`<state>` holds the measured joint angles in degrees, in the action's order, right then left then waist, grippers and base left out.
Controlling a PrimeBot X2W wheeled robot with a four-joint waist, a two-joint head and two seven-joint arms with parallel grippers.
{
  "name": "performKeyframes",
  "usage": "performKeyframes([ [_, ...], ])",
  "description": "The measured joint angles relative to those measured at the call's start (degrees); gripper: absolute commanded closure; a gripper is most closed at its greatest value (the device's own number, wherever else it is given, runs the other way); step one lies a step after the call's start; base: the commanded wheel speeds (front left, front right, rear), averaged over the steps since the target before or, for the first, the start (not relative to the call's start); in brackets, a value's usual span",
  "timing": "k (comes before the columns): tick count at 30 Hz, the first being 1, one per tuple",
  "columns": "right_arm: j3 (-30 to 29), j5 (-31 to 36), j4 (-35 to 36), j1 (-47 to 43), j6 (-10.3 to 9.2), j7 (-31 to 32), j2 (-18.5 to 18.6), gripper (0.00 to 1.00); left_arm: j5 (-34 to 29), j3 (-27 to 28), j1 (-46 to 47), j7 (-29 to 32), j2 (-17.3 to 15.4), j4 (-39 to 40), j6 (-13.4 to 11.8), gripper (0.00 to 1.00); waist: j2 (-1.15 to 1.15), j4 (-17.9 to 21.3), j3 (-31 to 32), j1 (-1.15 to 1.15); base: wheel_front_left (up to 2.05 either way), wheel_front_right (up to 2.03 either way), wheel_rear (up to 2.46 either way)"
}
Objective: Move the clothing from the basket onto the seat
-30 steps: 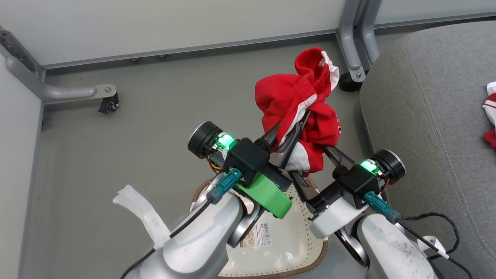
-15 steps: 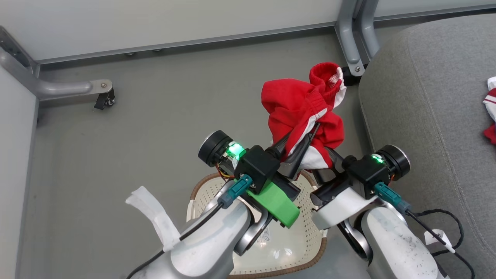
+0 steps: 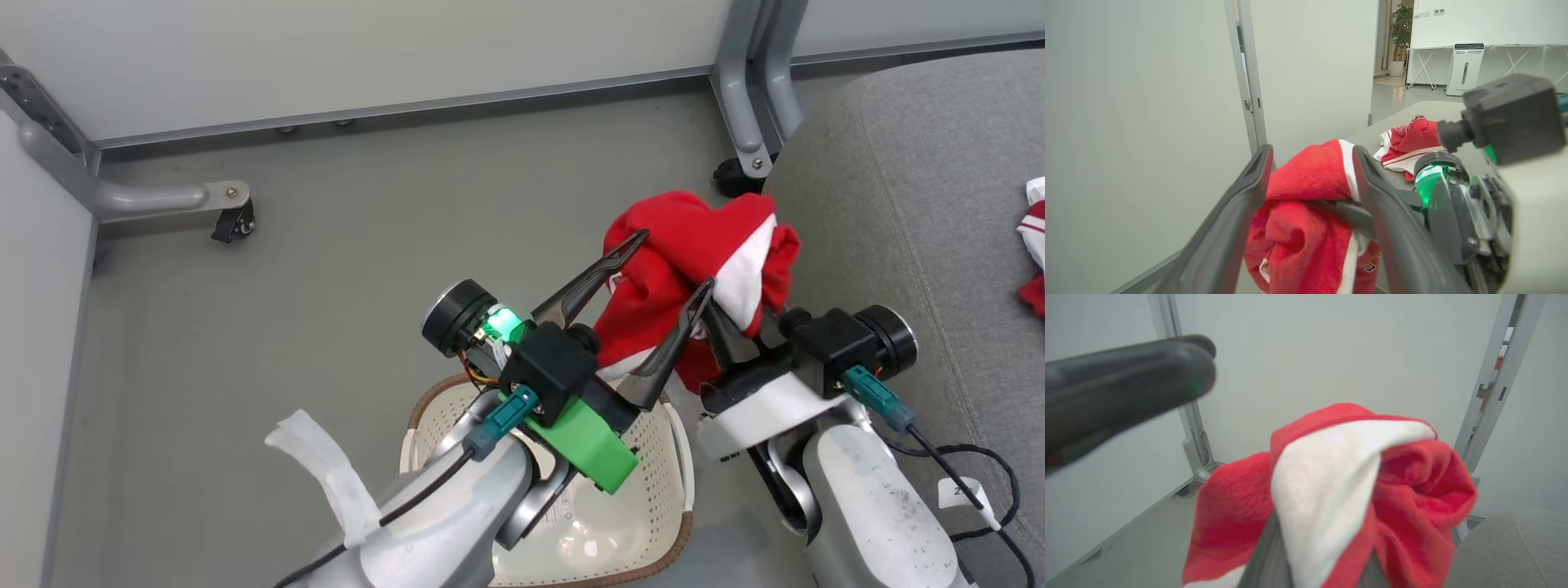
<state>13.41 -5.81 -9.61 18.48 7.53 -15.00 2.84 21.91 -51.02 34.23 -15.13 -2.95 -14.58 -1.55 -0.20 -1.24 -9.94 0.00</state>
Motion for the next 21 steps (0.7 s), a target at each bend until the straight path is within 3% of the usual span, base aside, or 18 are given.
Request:
performKeyframes([
  [10, -4.8, 0.0, 1.5, -2.2, 0.00, 0.0, 0.0, 1.00, -2.0, 5.2, -5.7, 0.0, -3.4, 2.8, 0.1, 0.00, 0.00, -0.2, 0.6, 0.00, 0.00, 0.00, 0.00],
  [21, -8.1, 0.8, 2.8, -2.9, 0.00, 0.0, 0.0, 1.00, -4.2, 6.0, -8.1, 0.0, -3.2, 3.9, 1.6, 0.00, 0.00, 1.9, 0.5, 0.00, 0.00, 0.00, 0.00],
])
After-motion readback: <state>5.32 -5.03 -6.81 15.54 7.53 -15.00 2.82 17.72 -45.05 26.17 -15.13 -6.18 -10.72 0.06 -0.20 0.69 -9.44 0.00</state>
